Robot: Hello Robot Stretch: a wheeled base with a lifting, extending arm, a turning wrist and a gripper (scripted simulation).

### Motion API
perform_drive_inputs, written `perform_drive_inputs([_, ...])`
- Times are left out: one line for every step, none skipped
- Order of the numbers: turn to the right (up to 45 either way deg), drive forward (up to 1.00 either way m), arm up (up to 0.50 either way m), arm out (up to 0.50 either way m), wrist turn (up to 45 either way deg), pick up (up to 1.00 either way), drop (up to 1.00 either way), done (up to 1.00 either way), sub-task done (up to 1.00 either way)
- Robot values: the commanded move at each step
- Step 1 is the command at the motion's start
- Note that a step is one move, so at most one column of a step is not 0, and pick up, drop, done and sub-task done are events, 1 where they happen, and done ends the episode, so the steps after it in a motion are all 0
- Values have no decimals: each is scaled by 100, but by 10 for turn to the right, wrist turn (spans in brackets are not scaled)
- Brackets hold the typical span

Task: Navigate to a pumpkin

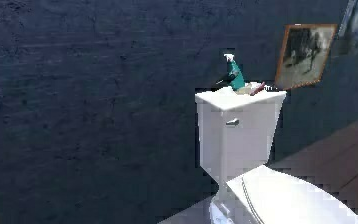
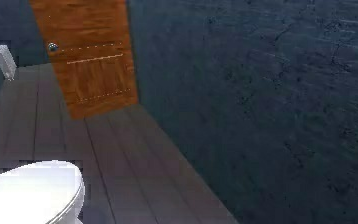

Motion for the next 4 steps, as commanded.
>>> perform_drive_inputs([450,0,0,0,0,0,0,0,0])
perform_drive_inputs([360,0,0,0,0,0,0,0,0])
perform_drive_inputs([0,80,0,0,0,0,0,0,0])
perform_drive_inputs([-180,0,0,0,0,0,0,0,0])
